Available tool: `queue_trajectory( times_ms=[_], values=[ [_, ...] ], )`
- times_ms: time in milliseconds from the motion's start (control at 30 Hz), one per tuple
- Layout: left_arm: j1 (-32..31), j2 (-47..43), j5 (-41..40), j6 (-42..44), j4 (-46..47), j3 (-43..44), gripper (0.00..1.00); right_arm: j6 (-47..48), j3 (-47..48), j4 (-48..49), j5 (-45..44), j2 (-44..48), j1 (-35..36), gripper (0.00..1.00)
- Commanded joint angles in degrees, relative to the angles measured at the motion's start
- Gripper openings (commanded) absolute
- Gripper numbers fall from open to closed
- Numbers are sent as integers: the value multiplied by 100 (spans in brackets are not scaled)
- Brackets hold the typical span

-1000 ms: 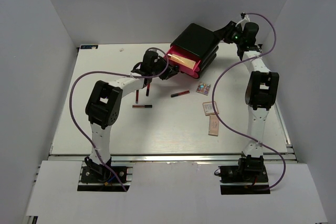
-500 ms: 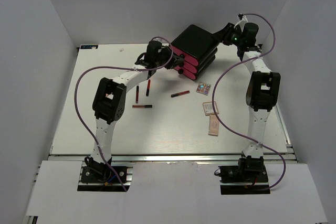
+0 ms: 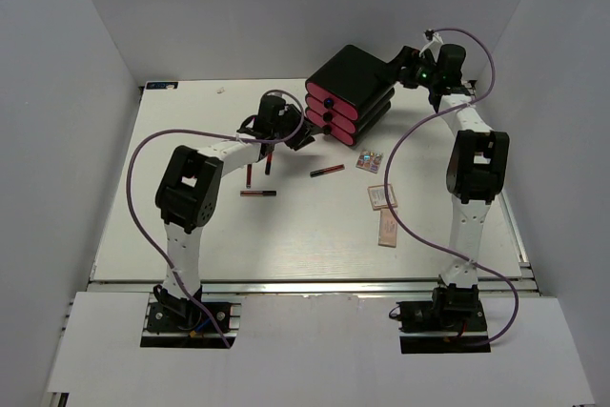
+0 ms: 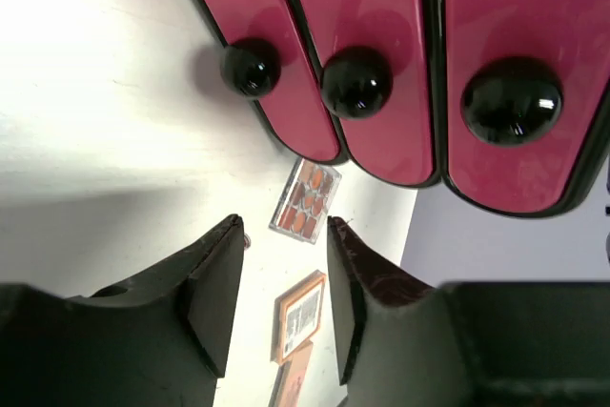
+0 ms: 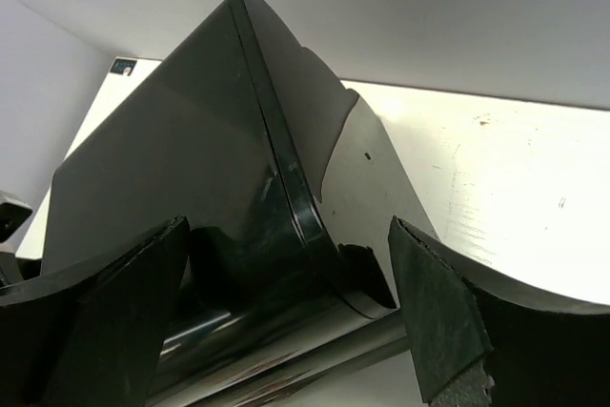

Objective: Organize the makeup

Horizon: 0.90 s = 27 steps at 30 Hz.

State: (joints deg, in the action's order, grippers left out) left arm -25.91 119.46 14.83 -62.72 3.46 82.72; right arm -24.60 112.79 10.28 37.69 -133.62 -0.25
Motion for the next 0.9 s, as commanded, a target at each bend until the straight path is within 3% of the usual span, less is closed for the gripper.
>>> queue_trajectory(
  times_ms=[0,267,867],
  values=[
    [60,-494,-191,137,67,34,52,201,-100,-238,177,328,-88,89],
    [113,226,-24,102,111,823,61,210,-547,-36,370,776,-396,89],
    [183,1158,415,-381,822,1291,61,456,-1971,211,827,1927,-608,89]
  ],
)
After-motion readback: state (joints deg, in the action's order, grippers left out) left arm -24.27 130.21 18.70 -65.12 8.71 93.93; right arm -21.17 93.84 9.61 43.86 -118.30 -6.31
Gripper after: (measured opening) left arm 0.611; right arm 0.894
